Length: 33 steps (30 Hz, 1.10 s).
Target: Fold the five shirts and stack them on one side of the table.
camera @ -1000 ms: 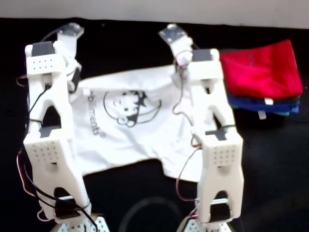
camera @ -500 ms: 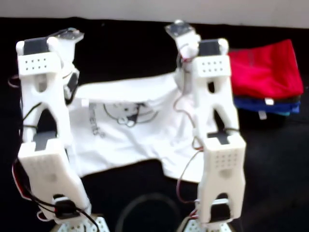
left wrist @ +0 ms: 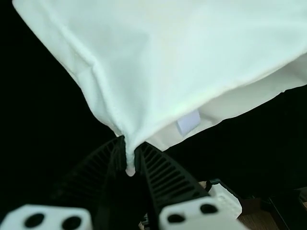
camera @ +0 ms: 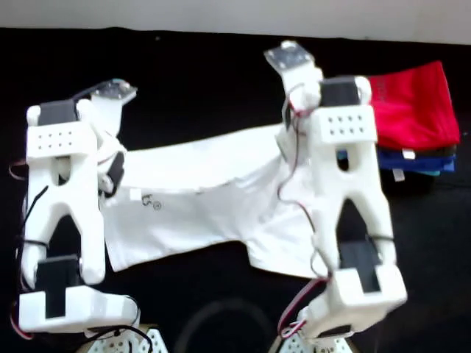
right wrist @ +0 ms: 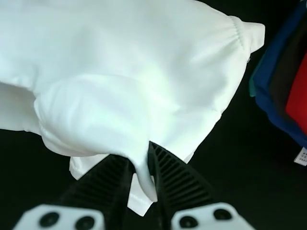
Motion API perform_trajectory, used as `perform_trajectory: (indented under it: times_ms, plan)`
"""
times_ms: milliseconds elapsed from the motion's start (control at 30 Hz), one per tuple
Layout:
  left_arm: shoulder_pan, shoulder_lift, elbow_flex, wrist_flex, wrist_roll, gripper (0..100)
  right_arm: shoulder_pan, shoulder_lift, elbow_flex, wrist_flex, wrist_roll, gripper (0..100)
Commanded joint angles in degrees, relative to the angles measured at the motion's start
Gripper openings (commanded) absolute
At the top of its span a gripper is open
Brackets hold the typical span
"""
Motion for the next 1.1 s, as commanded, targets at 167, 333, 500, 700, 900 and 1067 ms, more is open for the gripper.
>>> perform_trajectory:
  times_ms: [167,333,500,700,900,1067]
  plan:
    - [0.92,-8.22,14.37,-4.13,-0.53,1,3.47,-22.9,38.55,-14.81,-0.35,0.5]
    - [0.92,-10.07,19.82,-4.48,-0.7,1,6.99,-30.37,44.79,-15.69,3.43,0.5]
    - [0.92,-10.33,26.07,-9.49,-0.7,1,8.31,-33.89,51.12,-15.78,4.4,0.5]
    - [1.01,-9.98,31.34,-13.19,-0.7,1,8.22,-34.51,58.42,-18.24,4.4,0.5]
    - [3.21,-9.98,36.7,-16.53,-0.7,1,8.22,-34.51,60.35,-18.15,4.4,0.5]
    - [3.3,-10.07,37.32,-17.76,-0.62,1,8.13,-34.59,59.91,-17.1,4.31,0.5]
